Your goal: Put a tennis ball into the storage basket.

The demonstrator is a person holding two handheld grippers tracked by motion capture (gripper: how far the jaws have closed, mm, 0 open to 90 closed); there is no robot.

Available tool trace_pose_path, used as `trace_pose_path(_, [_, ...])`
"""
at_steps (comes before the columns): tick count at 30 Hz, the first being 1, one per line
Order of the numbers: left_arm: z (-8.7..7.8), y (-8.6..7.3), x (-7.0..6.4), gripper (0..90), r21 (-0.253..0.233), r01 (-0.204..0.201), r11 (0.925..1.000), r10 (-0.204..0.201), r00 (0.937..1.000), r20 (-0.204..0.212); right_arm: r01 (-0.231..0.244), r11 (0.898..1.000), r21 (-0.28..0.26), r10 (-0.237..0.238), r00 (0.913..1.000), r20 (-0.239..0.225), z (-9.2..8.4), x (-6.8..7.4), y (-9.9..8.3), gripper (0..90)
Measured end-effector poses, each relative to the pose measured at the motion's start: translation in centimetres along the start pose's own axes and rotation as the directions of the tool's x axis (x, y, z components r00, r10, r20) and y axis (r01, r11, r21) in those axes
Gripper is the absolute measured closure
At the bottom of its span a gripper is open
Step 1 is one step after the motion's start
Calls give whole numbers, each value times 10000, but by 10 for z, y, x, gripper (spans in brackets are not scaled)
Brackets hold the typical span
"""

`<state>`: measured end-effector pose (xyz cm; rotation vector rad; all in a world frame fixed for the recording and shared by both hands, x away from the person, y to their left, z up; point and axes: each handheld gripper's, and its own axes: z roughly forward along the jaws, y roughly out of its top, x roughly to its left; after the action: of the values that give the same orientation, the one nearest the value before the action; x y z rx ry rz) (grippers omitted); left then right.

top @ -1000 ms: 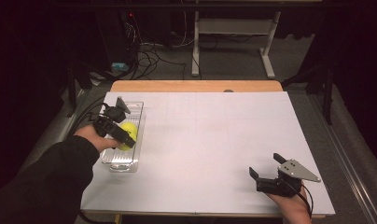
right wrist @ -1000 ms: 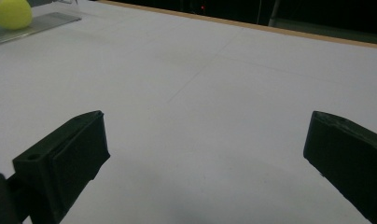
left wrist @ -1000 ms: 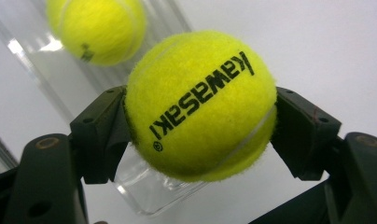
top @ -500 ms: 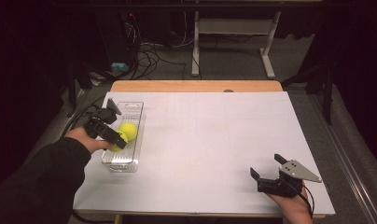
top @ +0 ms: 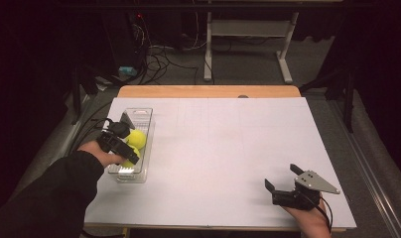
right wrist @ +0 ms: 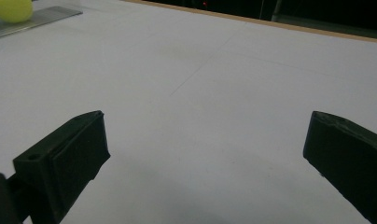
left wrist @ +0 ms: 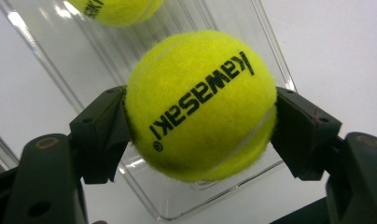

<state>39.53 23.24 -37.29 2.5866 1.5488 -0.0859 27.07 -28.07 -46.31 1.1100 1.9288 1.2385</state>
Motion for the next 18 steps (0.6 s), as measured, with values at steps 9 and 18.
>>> trace_pose_path(9, [8, 3, -1, 260, 78, -3, 10000, 4, 9999, -139, 42, 10000, 30, -42, 10000, -4, 1, 1, -1, 0])
trace_pose_path(18, [-4, 1, -2, 85, -223, 94, 9997, -102, 9994, -345, 64, 10000, 29, -64, 10000, -24, 1, 1, 0, 0])
